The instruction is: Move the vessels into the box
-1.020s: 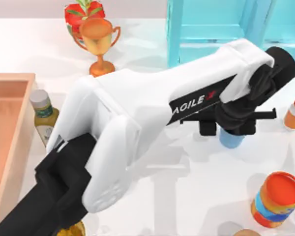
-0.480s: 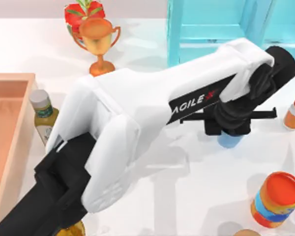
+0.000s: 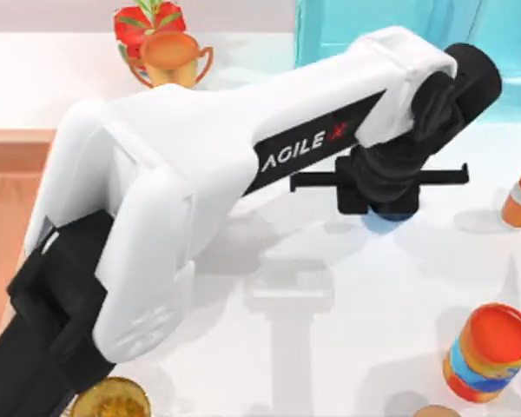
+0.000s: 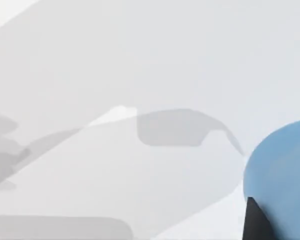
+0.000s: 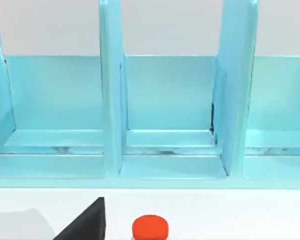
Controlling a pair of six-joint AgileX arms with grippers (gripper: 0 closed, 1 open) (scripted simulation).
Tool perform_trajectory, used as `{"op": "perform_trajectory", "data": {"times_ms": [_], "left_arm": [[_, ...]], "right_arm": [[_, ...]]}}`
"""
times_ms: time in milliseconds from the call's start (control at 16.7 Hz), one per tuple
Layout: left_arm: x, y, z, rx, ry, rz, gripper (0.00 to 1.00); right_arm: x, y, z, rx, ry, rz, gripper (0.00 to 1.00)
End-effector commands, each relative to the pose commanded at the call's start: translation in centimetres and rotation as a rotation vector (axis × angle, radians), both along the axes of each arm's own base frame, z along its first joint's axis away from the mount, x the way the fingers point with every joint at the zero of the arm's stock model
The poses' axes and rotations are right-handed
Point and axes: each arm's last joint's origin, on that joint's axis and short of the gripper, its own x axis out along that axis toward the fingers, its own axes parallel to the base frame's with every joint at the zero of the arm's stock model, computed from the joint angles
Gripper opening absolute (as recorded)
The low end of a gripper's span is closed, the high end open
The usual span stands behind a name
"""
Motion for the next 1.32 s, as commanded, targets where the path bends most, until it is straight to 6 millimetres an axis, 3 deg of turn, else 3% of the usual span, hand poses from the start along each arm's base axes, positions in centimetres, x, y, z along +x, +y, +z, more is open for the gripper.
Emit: {"op": "perform_trajectory", "data": {"times_ms": [360,480,780,900,1080,1320], "left_arm": [[-0.3,5.8,5.5,-0.003,0.007,-0.003,0.00],[-0.4,6.8,6.1,-0.003,0.011,0.002,0.00],[-0.5,6.7,6.1,-0.001,0.010,-0.003,0.00],[0.2,8.1,6.6,0.007,0.017,-0.003,0.00],[2.3,13.0,8.7,0.019,0.036,-0.006,0.00],[4.6,23.1,12.6,0.007,0.049,-0.012,0.00]], "right_arm": [[0.0,0.0,0.0,0.000,0.000,0.000,1.00],[0.0,0.0,0.0,0.000,0.000,0.000,1.00],[0.0,0.0,0.0,0.000,0.000,0.000,1.00],[0.0,0.0,0.0,0.000,0.000,0.000,1.00],[0.0,0.0,0.0,0.000,0.000,0.000,1.00],[0.0,0.0,0.0,0.000,0.000,0.000,1.00]]}}
